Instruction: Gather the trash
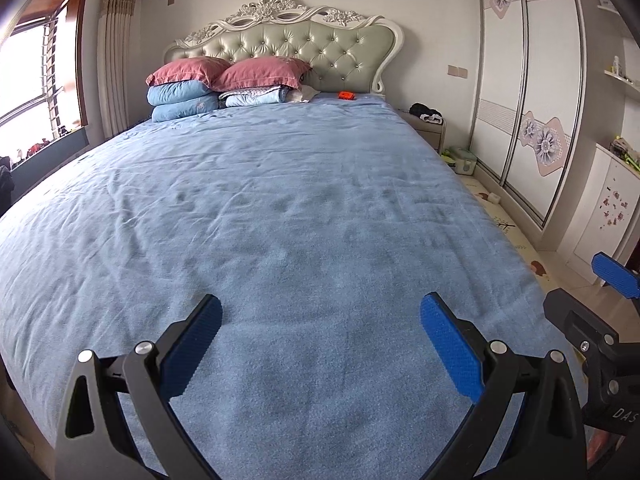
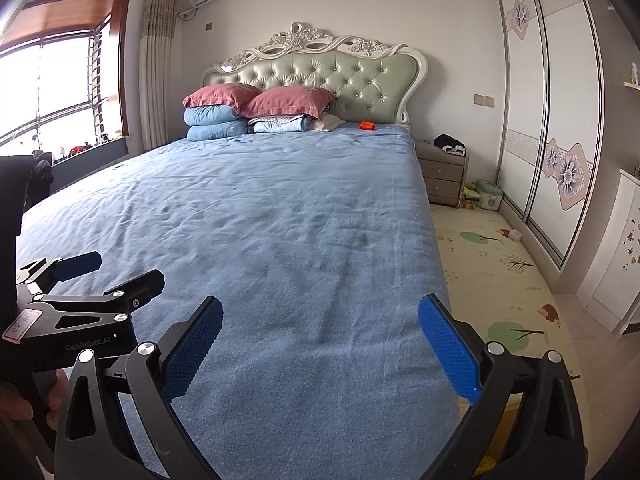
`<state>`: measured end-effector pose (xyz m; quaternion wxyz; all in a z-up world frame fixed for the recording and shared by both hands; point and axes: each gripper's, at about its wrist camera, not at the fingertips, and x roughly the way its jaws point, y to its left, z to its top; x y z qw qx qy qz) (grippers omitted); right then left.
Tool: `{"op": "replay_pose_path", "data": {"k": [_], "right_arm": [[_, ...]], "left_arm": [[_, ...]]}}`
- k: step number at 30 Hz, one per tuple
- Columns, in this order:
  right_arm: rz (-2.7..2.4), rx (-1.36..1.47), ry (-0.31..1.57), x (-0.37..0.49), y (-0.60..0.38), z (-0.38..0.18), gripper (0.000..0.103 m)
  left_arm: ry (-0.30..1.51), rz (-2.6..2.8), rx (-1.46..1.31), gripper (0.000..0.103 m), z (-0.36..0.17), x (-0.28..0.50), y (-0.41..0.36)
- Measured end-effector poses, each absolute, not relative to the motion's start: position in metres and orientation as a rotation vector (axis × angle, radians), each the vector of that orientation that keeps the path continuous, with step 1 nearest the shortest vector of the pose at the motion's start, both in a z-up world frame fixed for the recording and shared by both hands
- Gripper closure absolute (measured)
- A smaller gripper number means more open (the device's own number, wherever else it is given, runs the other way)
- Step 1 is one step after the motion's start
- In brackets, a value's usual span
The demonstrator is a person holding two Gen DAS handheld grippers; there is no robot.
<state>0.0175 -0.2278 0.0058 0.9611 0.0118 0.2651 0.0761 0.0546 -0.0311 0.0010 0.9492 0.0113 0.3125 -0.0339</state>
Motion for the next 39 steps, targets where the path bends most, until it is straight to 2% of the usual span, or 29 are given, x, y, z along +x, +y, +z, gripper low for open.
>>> {"op": "replay_pose_path", "data": {"k": [39], "right_arm": [[0.157, 0.036, 0.555, 0.0196, -0.2341, 0.0025, 0.008]], "left_arm": [[0.633, -0.022, 0.044, 0.004, 0.0061, 0.0581, -0.0285]]}}
